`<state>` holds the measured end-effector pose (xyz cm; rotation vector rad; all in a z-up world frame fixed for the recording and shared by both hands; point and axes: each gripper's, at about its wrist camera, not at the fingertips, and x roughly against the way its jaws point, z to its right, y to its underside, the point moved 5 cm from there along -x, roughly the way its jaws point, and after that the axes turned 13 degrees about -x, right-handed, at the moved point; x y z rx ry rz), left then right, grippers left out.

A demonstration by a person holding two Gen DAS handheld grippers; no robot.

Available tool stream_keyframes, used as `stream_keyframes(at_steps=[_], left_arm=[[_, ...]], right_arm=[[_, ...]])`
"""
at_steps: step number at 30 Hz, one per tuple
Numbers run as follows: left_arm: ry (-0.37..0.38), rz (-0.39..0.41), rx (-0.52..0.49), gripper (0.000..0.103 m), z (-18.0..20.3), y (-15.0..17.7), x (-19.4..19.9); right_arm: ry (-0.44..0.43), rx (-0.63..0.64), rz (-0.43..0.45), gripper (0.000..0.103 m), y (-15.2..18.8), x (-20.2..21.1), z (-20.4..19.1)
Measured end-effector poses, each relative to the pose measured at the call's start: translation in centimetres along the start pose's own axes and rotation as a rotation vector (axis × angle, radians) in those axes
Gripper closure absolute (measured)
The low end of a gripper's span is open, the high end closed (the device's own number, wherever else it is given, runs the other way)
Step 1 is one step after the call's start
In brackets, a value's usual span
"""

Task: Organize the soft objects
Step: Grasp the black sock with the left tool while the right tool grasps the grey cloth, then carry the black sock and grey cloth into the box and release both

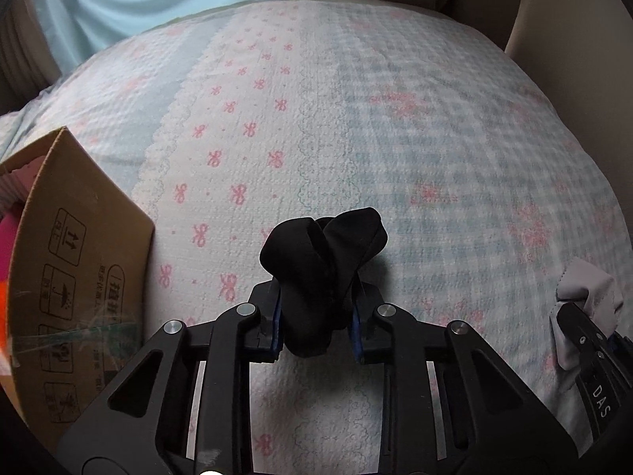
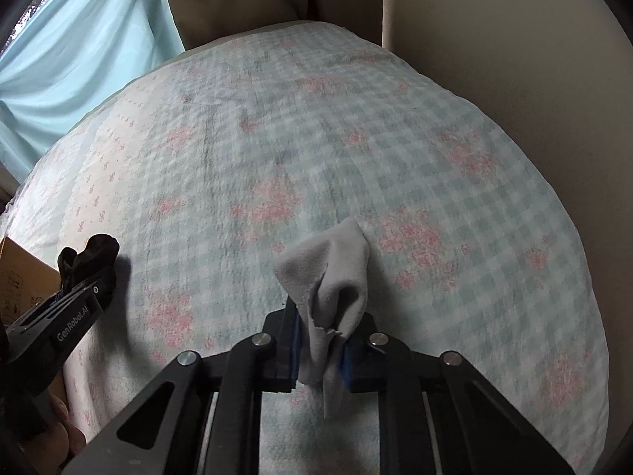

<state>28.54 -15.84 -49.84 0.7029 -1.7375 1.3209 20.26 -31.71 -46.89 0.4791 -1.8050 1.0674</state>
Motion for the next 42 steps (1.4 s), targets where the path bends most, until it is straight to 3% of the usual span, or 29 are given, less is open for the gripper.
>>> stream_keyframes(at_steps=[10, 21, 32, 42], left_arm=[[0.012, 0.063, -0.005, 0.081, -0.7, -1.9, 5.7], [0.021, 0.129, -0.004, 0.081, -4.5, -4.3, 18.4], [0.027, 0.199, 0.003, 0.081, -14.0, -4.6, 31.2], [-0.011, 0.196, 0.016, 0.081, -26.4, -2.3, 35.7]], right_arm=[[-0.022, -0.004, 0.046, 0.09, -1.6, 4.4, -0.7], [-0.071, 0.062, 0.146, 0.09, -4.2, 17.8, -5.0], [-0.139, 0.143, 0.217, 0.09, -3.7, 30.2, -13.3], [-0.21, 0.221, 0.203, 0.09, 0.4, 33.9, -24.5]])
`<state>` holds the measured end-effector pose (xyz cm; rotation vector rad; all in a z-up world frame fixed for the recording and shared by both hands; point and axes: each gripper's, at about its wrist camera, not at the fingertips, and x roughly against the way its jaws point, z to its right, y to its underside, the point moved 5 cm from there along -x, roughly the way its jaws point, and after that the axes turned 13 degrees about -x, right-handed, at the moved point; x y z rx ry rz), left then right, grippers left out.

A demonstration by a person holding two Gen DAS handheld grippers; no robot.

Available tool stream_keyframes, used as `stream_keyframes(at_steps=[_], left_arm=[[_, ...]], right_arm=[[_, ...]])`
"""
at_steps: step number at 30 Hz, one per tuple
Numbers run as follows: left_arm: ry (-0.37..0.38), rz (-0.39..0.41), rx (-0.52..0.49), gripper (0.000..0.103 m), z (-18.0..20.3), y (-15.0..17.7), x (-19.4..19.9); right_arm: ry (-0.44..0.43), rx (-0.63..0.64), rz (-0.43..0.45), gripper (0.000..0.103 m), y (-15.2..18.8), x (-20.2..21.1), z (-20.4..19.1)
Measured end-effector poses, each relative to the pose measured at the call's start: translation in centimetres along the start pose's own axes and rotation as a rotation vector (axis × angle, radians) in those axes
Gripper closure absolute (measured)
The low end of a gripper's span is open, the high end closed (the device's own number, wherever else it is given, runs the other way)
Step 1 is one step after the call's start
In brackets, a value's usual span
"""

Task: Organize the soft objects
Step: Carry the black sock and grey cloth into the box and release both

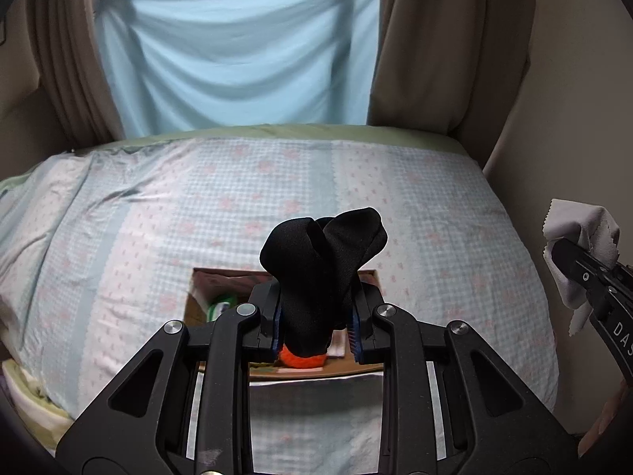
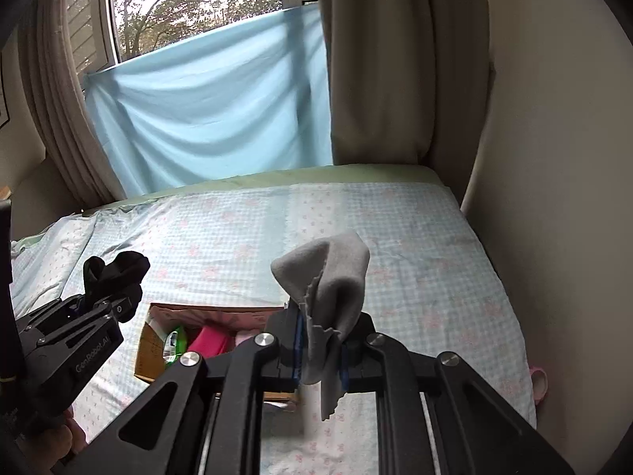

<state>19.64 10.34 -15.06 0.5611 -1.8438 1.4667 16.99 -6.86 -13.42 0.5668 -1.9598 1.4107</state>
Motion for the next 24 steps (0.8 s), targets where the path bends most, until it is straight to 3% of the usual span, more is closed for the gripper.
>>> stream_keyframes(at_steps=[7, 13, 24], left_arm=[[0.003, -0.026, -0.005, 0.081, -7.2, 1.6, -1.3], [0.022, -0.109, -0.032, 0.081, -10.7, 3.7, -5.2], [0.08, -0.278, -0.107, 0.081, -10.7, 8.5, -14.1]], right_arm=[[-0.021, 0.03, -0.058, 0.09, 2.1, -2.5, -7.3], [-0.021, 0.01, -0.162, 0.09, 4.4, -6.2, -11.0], [0.007, -0.01, -0.398, 0.09, 9.8, -15.1, -12.0]])
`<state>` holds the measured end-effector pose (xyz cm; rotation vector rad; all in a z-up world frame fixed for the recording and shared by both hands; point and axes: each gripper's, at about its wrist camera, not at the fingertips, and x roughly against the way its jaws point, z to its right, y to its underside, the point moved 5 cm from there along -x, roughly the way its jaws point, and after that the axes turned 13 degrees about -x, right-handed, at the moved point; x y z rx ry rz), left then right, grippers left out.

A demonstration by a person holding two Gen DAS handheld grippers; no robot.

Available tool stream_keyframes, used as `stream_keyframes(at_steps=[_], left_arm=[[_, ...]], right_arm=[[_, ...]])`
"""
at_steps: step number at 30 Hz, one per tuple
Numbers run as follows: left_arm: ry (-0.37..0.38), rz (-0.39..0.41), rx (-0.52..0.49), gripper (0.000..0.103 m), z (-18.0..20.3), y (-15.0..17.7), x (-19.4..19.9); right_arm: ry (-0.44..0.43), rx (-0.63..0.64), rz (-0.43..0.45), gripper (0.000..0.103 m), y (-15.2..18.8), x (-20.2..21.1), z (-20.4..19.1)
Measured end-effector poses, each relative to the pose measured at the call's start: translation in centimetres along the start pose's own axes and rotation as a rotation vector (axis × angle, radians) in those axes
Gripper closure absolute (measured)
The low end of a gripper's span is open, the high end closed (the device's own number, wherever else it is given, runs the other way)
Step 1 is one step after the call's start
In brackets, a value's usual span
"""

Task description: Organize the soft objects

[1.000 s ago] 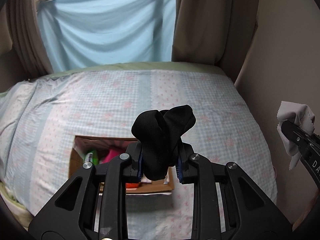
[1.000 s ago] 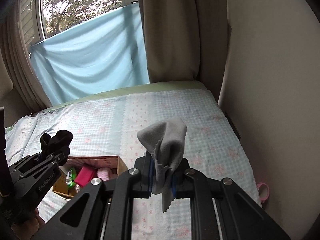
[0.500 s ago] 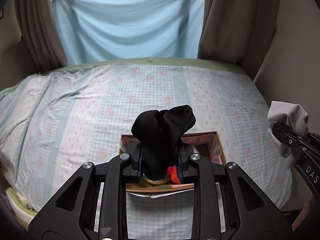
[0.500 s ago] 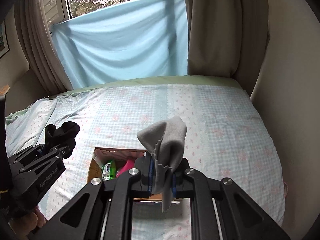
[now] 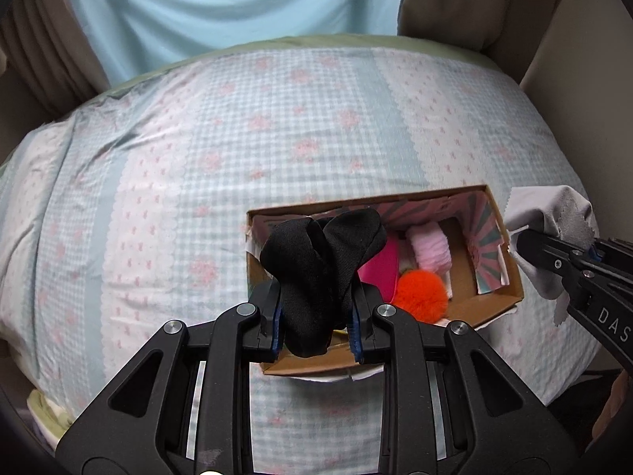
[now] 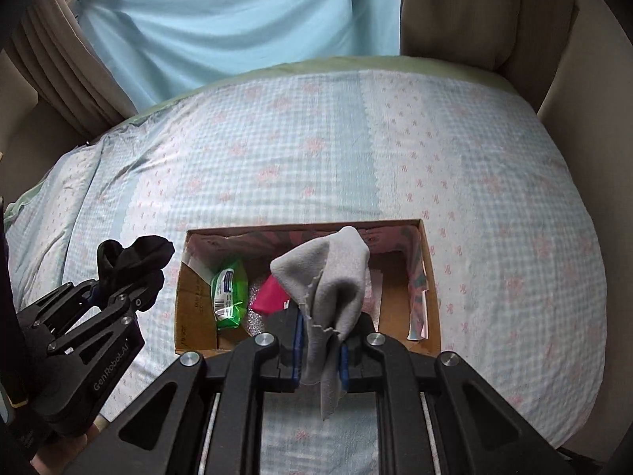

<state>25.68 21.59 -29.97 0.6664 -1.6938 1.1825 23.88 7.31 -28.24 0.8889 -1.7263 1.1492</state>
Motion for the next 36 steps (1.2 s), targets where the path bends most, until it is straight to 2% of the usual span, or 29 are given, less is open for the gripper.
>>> stream_keyframes(at_steps=[6, 10, 19, 20, 21, 22, 23, 24, 29, 36], left_arm=[[0.06, -0.095, -0.057, 0.081, 1.5, 0.6, -5.3], [0.087, -0.155, -0.117, 0.081, 2.7, 1.0, -8.6], [0.105, -0.186, -0.173, 0.081, 3.8, 1.9, -10.2], [0.113, -0.194, -0.172, 0.073, 3.8, 2.0, -10.4], [0.125, -0.202, -0.168, 0.062, 3.8, 2.1, -10.6], [0.133, -0.205, -0.166, 0.022, 3.8, 2.2, -10.6], [0.138, -0.203, -0.165, 0.002, 4.0, 2.4, -10.6], [0.141, -0.188, -0.165, 0.0, 4.0, 2.4, -10.5], [0.128, -0.179, -0.167, 0.0, 4.3, 3.2, -10.5], [0.115, -0.165, -0.131, 0.0, 4.2, 3.7, -9.0]], right_arm=[[0.019, -0.032, -0.147, 0.09, -0.3, -5.9, 0.9], [-0.008, -0.058, -0.255, 0.09, -0.7, -9.9, 1.3], [-0.079, -0.087, -0.35, 0.09, -2.0, -13.5, 0.9], [-0.084, -0.096, -0.361, 0.087, -2.0, -13.8, 0.9], [-0.085, -0.1, -0.366, 0.073, -2.0, -14.0, 0.9], [-0.08, -0.099, -0.369, 0.058, -2.0, -14.2, 0.9], [-0.071, -0.097, -0.369, 0.022, -1.9, -14.3, 1.0], [-0.068, -0.098, -0.366, 0.0, -1.9, -14.3, 1.1], [0.001, -0.073, -0.334, 0.0, -1.4, -13.5, 2.7], [-0.008, -0.111, -0.291, 0.0, -0.7, -10.7, 4.4]])
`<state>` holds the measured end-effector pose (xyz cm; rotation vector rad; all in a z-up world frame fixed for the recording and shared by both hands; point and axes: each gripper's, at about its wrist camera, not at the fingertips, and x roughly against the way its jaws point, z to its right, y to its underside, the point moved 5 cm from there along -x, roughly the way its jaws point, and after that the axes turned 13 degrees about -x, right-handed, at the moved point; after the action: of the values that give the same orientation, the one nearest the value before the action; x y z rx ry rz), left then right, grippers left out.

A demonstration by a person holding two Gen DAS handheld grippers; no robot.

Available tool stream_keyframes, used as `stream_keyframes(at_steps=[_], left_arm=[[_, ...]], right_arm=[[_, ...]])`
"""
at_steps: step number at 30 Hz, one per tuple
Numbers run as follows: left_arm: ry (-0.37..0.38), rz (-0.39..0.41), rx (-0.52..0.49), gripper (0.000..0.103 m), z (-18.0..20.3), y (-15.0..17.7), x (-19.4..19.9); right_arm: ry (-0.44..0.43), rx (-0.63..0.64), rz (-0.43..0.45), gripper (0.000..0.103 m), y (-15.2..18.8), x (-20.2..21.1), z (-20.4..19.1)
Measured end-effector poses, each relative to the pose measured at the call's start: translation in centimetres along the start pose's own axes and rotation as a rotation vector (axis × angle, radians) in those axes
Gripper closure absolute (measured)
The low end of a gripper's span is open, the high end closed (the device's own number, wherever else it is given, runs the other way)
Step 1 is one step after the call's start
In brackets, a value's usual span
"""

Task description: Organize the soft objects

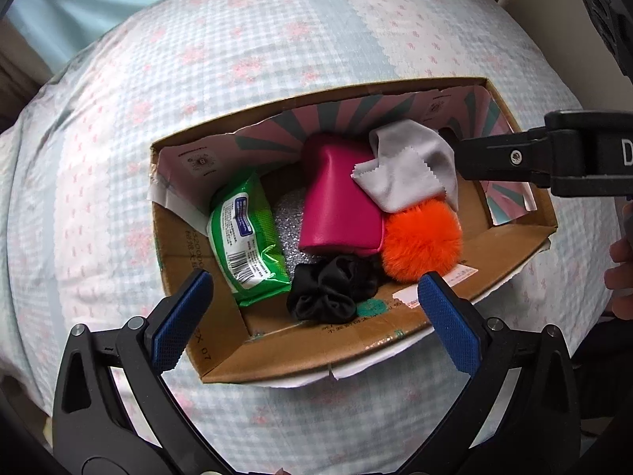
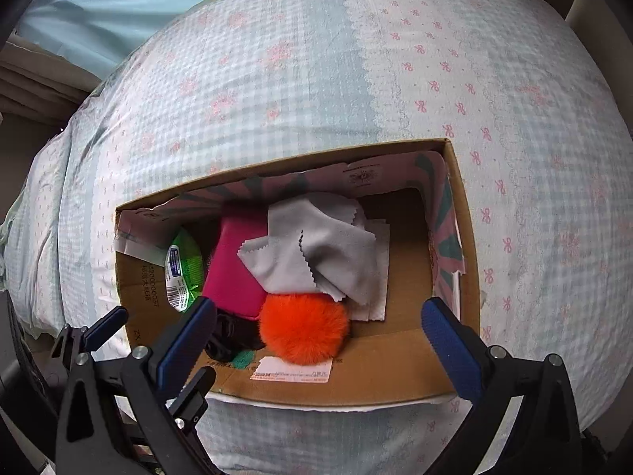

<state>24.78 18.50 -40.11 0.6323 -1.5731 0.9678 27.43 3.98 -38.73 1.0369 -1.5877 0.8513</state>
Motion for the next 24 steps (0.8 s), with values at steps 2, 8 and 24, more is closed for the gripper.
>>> stream_keyframes(at_steps=[2, 8, 24], left_arm=[[-0.009, 0.013, 0.008, 0.0, 0.1, 0.0, 0.9], [-0.074, 0.086, 0.032, 0.0, 0.8, -0.3, 7.1], [-0.268, 0.592, 0.209, 0.0, 3.5, -2.2, 35.0]], right_arm=[[-0.009, 0.006, 0.018, 0.0, 0.3, 1.1, 0.1], [-0.03, 0.039, 0.095, 0.0, 1.3, 6.7, 0.0], [-0.054, 0.179, 0.61, 0.0, 6.2, 32.9, 2.2]])
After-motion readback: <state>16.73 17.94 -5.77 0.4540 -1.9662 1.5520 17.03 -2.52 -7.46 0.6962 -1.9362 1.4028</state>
